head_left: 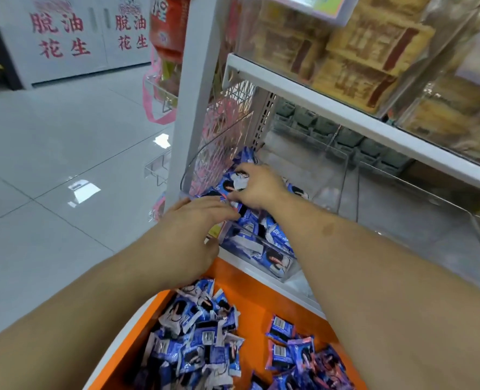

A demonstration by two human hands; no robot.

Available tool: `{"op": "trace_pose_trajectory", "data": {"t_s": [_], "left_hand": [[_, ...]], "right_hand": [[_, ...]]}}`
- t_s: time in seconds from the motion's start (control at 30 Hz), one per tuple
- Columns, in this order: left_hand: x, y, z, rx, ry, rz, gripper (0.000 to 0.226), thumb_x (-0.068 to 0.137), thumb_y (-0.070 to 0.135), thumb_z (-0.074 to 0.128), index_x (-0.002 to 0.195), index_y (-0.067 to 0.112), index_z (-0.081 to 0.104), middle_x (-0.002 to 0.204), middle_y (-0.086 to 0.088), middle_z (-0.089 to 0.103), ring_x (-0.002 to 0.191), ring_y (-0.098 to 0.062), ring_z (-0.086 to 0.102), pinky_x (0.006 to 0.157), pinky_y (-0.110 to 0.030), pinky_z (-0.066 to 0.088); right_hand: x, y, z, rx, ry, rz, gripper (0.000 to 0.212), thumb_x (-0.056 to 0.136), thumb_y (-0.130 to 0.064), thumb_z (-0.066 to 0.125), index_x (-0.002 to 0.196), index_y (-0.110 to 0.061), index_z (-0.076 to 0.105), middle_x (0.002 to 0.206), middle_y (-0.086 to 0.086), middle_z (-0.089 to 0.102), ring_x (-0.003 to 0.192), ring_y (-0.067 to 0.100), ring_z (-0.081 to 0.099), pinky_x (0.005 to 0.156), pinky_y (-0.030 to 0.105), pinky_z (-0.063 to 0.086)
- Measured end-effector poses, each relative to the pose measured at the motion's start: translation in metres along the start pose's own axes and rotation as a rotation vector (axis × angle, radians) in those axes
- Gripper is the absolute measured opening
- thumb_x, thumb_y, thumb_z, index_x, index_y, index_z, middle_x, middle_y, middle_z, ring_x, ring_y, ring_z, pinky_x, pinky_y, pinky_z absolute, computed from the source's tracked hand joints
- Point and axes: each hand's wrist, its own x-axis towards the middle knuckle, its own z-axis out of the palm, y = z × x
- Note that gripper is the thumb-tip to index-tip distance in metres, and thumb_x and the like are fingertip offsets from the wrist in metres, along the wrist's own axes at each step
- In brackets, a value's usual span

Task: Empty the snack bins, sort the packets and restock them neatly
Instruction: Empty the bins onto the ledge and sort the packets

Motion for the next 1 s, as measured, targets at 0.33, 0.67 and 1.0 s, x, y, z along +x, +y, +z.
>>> {"op": "trace_pose_trajectory", "data": {"t_s": [0.33,0.67,1.0], "left_hand": [[0.000,0.002,-0.001,0.013,-0.020,-0.001,0.063,0.097,0.009,0.059,0.149,0.042,0.046,0.159,0.020,0.038,0.152,-0.001,0.019,0.128,-0.043,0.015],[-0.001,0.004,-0.002,-0.008,-0.037,0.023,0.062,0.092,0.004,0.060,0.147,0.031,0.052,0.154,0.011,0.047,0.147,-0.009,0.033,0.124,-0.036,0.021],[-0.006,0.010,-0.002,-0.039,-0.050,0.007,0.062,0.095,0.001,0.058,0.147,0.033,0.053,0.156,0.010,0.046,0.146,-0.012,0.037,0.106,-0.020,0.027]], "right_hand": [[-0.023,0.013,-0.032,0.366,0.144,-0.015,0.024,0.084,-0.010,0.083,0.105,-0.019,0.073,0.091,0.003,0.070,0.068,0.019,0.064,0.059,0.033,0.053],[-0.171,0.016,-0.096,0.696,0.164,-0.130,0.018,0.085,-0.007,0.085,0.093,-0.020,0.075,0.088,0.009,0.073,0.075,0.031,0.072,0.066,0.054,0.062],[-0.354,0.094,-0.050,0.914,-0.009,0.163,0.026,0.082,-0.008,0.087,0.104,-0.020,0.079,0.100,0.006,0.078,0.080,0.019,0.073,0.071,0.032,0.057]]}}
